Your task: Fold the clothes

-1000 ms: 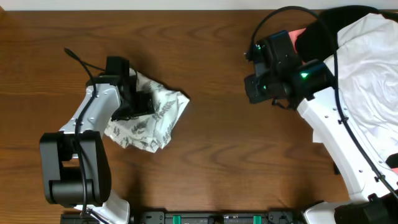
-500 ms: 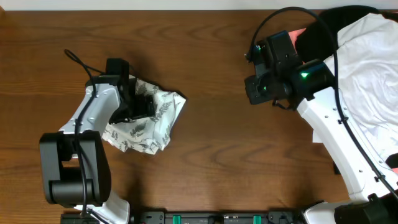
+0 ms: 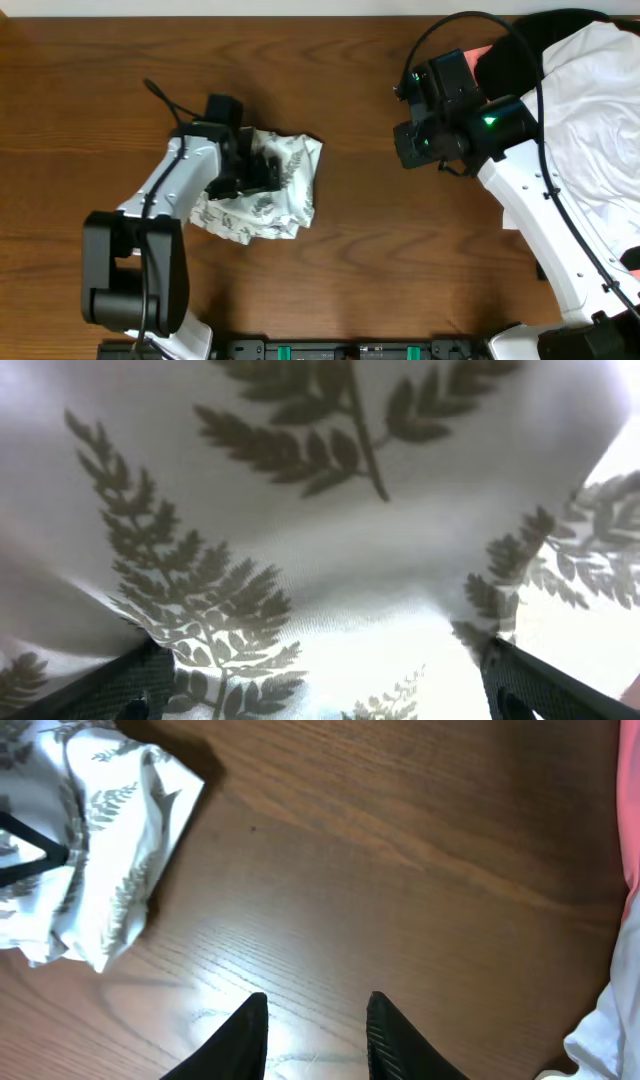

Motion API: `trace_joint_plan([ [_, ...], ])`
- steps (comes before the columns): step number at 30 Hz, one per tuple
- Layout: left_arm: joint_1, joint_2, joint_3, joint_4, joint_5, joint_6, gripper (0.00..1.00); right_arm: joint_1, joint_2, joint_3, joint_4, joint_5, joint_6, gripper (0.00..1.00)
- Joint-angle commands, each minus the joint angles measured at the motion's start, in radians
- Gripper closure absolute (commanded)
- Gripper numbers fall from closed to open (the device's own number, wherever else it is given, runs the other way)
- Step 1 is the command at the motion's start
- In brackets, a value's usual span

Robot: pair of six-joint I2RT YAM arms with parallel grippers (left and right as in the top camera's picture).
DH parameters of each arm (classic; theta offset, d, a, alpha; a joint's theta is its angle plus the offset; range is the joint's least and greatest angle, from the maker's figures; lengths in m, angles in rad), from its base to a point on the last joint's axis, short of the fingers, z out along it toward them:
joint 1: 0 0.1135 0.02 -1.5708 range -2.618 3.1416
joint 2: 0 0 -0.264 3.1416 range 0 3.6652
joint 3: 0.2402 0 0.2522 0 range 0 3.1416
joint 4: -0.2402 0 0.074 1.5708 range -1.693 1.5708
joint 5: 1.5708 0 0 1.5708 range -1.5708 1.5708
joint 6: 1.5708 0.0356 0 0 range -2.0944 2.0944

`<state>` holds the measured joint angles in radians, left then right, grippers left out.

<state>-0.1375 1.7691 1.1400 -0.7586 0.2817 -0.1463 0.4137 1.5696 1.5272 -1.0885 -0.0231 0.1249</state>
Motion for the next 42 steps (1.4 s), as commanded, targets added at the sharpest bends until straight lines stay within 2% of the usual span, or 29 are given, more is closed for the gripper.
trace_joint_plan([
  [1, 0.006, -0.046, -0.016, -0.009, -0.027, -0.021, 0.02, -0.007, 0.002, 0.010, -0.004, 0.008, 0.008, 0.68],
  [7, 0.014, -0.174, -0.016, -0.033, -0.032, -0.018, 0.02, -0.020, 0.002, 0.010, 0.010, 0.000, 0.008, 0.68],
  [9, 0.015, -0.225, -0.016, -0.029, -0.040, -0.002, 0.02, -0.021, 0.003, 0.010, 0.028, -0.056, 0.008, 0.72],
  [12, 0.018, -0.299, -0.016, -0.016, -0.147, -0.002, 0.02, -0.017, 0.018, 0.010, 0.078, -0.193, 0.008, 0.78],
  [16, 0.024, -0.327, -0.016, 0.020, -0.206, -0.001, 0.02, 0.013, 0.076, 0.009, 0.135, -0.312, 0.009, 0.81],
  [21, 0.032, -0.280, -0.022, 0.013, -0.208, -0.002, 0.02, 0.076, 0.204, 0.009, 0.222, -0.466, 0.009, 0.78],
  [24, 0.035, -0.230, -0.030, 0.007, -0.220, -0.002, 0.02, 0.119, 0.279, 0.009, 0.278, -0.540, 0.009, 0.65],
  [26, 0.044, -0.191, -0.037, 0.007, -0.220, -0.006, 0.02, 0.144, 0.316, 0.009, 0.307, -0.562, 0.009, 0.63],
  [34, 0.126, -0.032, -0.043, 0.000, -0.223, -0.026, 0.02, 0.204, 0.404, 0.009, 0.398, -0.565, 0.024, 0.62],
  [42, 0.143, 0.021, -0.043, -0.031, -0.220, -0.041, 0.02, 0.224, 0.493, 0.009, 0.457, -0.562, 0.057, 0.63],
])
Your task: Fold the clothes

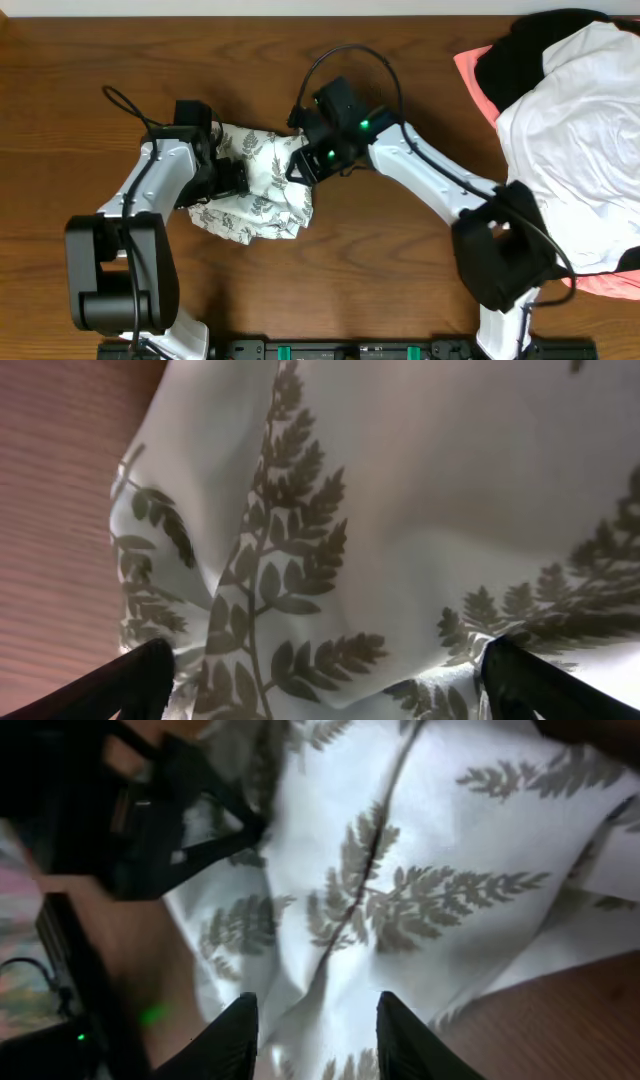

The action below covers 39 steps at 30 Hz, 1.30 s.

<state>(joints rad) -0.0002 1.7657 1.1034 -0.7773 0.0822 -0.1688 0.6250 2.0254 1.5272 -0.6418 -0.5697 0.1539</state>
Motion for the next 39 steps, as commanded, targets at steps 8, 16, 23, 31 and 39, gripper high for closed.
trace_joint_plan([
  [8, 0.005, 0.024, -0.007, -0.012, -0.012, -0.021, 0.02, 0.045, 0.100, 0.009, 0.065, -0.048, 0.036, 0.62],
  [16, 0.005, 0.024, -0.007, -0.015, -0.012, -0.021, 0.02, 0.063, 0.105, 0.009, 0.081, -0.032, 0.037, 0.62],
  [23, 0.005, 0.024, -0.007, -0.022, -0.012, -0.021, 0.02, 0.063, 0.105, 0.009, 0.077, -0.005, 0.037, 0.62],
  [31, 0.005, 0.024, -0.007, -0.056, 0.060, -0.019, 0.02, 0.056, 0.099, 0.009, 0.061, -0.068, 0.024, 0.99],
  [39, 0.006, 0.024, -0.007, -0.074, 0.060, -0.020, 0.02, 0.014, 0.065, 0.010, 0.064, -0.532, 0.134, 0.95],
])
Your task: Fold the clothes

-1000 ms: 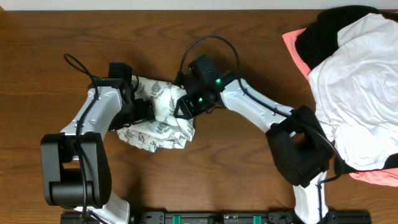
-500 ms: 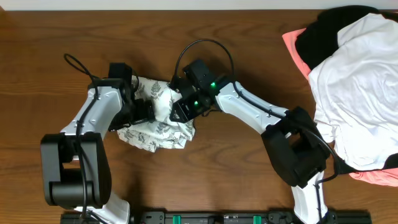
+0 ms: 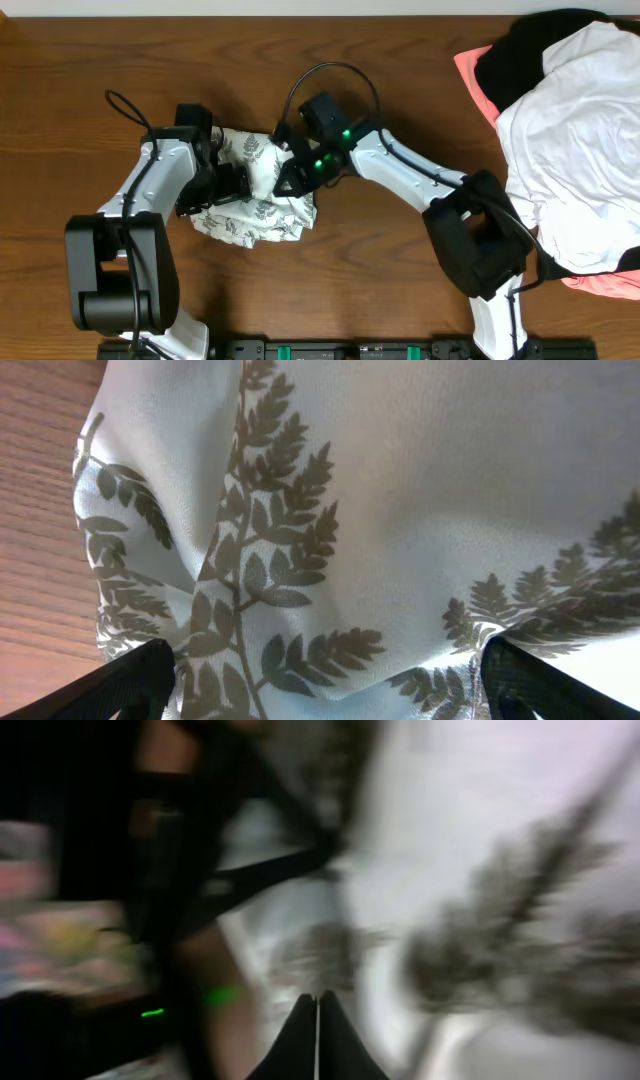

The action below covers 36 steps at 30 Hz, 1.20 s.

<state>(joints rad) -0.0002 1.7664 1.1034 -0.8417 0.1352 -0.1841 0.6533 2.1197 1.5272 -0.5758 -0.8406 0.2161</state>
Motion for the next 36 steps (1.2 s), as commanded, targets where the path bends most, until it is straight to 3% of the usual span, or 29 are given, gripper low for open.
trace_joint_plan([
  [1, 0.006, 0.024, -0.007, -0.007, 0.007, -0.005, 0.02, -0.014, -0.029, 0.010, -0.017, -0.302, 0.092, 0.95],
  [5, 0.006, 0.024, -0.007, -0.006, 0.007, -0.005, 0.02, 0.003, -0.029, 0.010, -0.114, -0.313, 0.099, 0.94],
  [11, 0.006, 0.024, -0.007, -0.007, 0.007, -0.005, 0.02, 0.029, -0.027, 0.003, -0.206, -0.144, 0.078, 0.92],
  [25, 0.005, 0.024, -0.007, -0.006, 0.007, -0.005, 0.02, 0.050, -0.011, -0.170, 0.000, -0.015, 0.180, 0.93],
  [36, 0.006, 0.024, -0.007, -0.006, 0.007, -0.005, 0.02, 0.047, 0.014, -0.286, 0.044, 0.025, 0.269, 0.91],
])
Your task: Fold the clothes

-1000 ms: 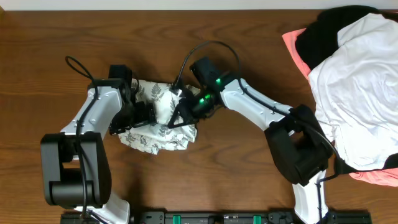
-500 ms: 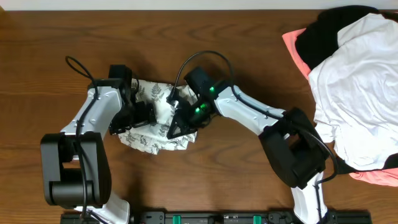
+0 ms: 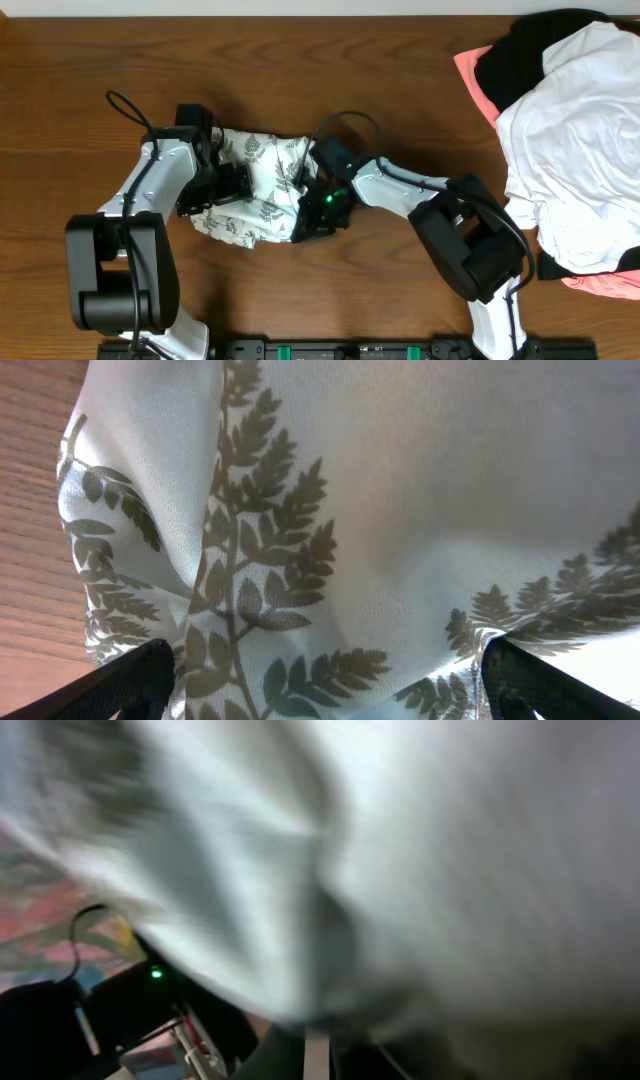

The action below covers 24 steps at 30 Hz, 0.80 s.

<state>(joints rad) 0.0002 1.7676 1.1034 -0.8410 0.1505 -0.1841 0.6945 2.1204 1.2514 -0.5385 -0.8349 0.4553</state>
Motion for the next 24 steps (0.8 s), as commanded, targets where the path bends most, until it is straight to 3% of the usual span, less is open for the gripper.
trace_joint_plan([
  [1, 0.005, 0.023, -0.007, -0.007, -0.008, -0.005, 0.02, 0.006, 0.013, -0.010, 0.013, 0.019, 0.029, 0.91],
  [14, 0.005, 0.018, -0.006, -0.045, -0.008, -0.005, 0.02, -0.007, -0.081, -0.005, 0.019, -0.172, -0.042, 0.95],
  [20, 0.005, -0.071, -0.004, -0.037, 0.002, -0.001, 0.02, -0.039, -0.280, -0.005, 0.016, -0.103, -0.105, 0.92],
  [24, 0.005, -0.193, -0.004, -0.038, 0.038, 0.002, 0.02, -0.076, -0.420, -0.005, 0.011, 0.049, -0.146, 0.92],
])
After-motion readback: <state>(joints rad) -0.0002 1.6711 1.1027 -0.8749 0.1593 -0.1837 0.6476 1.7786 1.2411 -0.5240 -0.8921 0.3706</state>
